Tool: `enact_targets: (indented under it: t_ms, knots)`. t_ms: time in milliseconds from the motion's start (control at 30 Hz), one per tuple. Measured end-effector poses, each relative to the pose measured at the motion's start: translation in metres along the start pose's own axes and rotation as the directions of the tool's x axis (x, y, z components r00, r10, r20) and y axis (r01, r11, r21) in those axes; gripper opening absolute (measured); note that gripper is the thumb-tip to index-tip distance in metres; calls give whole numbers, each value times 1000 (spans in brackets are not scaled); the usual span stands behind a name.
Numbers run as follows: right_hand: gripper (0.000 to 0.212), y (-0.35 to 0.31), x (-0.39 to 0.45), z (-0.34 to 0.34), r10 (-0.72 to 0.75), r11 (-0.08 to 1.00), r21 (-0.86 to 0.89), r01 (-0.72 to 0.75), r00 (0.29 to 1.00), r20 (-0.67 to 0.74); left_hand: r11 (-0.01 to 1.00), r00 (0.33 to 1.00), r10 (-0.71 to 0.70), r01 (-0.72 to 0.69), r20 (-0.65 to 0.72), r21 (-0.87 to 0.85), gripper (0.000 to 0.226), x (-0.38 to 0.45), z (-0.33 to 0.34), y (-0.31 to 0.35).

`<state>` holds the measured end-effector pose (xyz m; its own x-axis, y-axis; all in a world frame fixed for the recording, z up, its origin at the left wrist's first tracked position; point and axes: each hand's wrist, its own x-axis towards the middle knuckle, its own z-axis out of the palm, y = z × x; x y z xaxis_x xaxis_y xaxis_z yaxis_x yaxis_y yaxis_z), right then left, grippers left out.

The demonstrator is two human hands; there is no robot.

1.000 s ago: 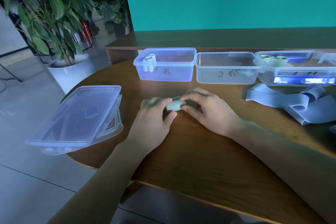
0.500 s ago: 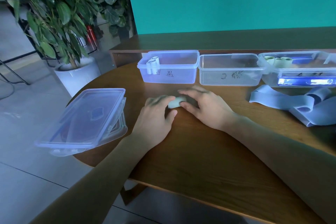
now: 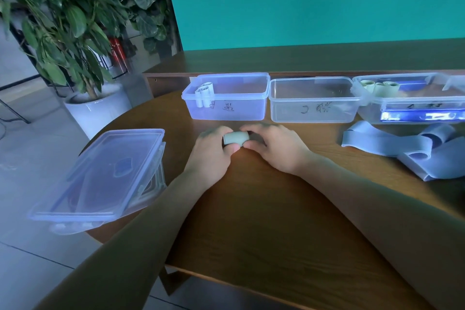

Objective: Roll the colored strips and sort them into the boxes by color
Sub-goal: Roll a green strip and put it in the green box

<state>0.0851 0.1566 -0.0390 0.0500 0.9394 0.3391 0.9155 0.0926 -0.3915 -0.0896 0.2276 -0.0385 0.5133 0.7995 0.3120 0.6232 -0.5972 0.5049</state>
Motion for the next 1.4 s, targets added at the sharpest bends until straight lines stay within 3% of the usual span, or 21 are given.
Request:
enact_targets:
  t_ms: [133, 267, 567, 767, 967, 1067, 1167, 1400]
  knots:
    - [35, 5, 2, 0, 85, 977, 197, -80, 996, -20, 998, 1000, 12, -13, -14, -55, 30, 1, -1, 4]
    - [32, 5, -14, -9, 184, 811, 573, -116, 981, -61, 980, 996, 57, -68, -63, -188, 30, -5, -2, 14]
    - [19, 23, -84, -84, 378, 673, 723, -153, 912, -159, 915, 986, 163, -169, -47, -366, 26, -8, 30, 94]
    - [11, 58, -123, -161, 395, 778, 610, -151, 872, -289, 786, 962, 261, -260, -80, -561, 21, 5, 62, 178]
    - [20, 105, -139, -224, 398, 892, 372, -257, 835, -380, 675, 968, 186, -251, -169, -694, 23, 17, 109, 244]
    - [21, 131, -141, -249, 424, 901, 279, -331, 806, -412, 709, 954, 159, -289, -253, -643, 29, 21, 132, 252]
    - [26, 163, -135, -264, 479, 878, 239, -415, 782, -398, 796, 909, 210, -373, -361, -476, 34, 29, 151, 250]
    - [21, 223, -104, -275, 496, 856, 28, -517, 803, -332, 905, 903, 246, -344, -351, -251, 43, 47, 172, 246]
